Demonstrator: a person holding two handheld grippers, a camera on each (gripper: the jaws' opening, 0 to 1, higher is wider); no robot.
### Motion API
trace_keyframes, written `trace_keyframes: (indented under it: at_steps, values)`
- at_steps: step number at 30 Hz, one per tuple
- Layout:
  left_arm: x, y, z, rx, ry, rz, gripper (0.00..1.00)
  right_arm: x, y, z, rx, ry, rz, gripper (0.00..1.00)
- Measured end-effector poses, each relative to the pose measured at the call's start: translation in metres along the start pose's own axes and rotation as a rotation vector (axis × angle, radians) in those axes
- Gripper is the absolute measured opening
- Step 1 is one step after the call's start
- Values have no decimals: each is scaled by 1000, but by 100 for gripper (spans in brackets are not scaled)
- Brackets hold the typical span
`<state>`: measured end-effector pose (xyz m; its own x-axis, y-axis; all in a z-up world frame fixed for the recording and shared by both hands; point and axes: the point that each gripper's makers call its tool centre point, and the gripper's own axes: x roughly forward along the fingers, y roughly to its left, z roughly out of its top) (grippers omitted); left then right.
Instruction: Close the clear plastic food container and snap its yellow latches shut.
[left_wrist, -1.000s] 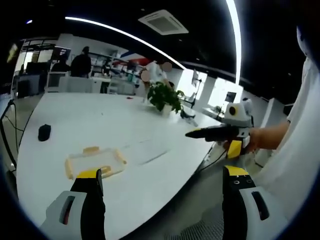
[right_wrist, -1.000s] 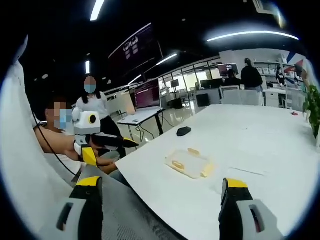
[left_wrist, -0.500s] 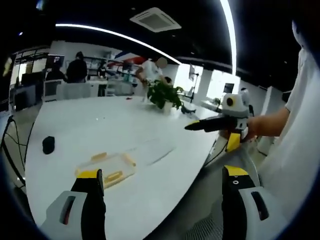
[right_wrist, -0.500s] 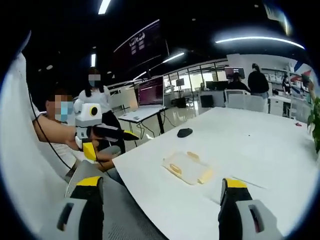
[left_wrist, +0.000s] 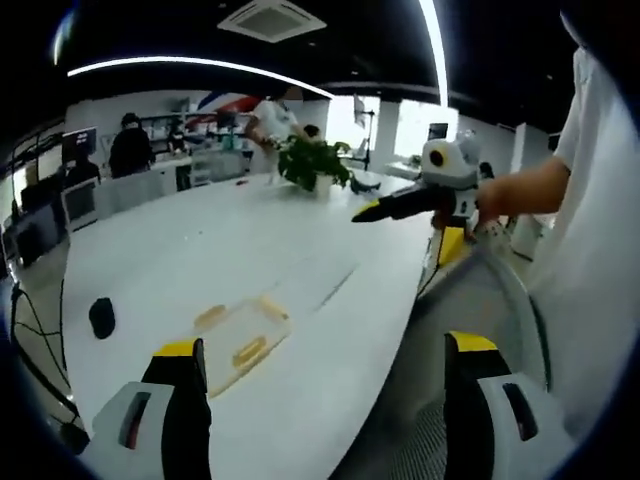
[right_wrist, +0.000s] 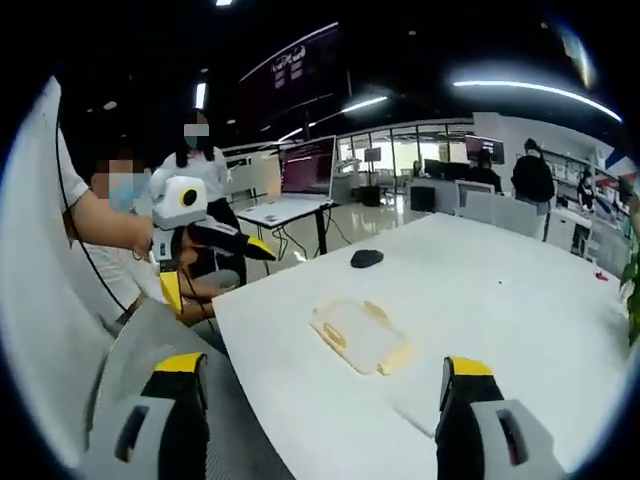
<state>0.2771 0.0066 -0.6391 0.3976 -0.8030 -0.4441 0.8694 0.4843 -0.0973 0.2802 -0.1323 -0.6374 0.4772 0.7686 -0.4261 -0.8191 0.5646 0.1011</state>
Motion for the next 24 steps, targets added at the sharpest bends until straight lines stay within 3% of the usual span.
trace_keyframes:
  at_steps: [2,9,24]
  values:
    - [0,7,-1,27,5,4,93,3,-2,0,-21,14,7,97]
    - [1,22,-7,56,48,-12,95,17,-10,-1,-123,72,29,98]
    - [7,60,-15,170,149,-62,91,52,-26,1,-237,150,98,94]
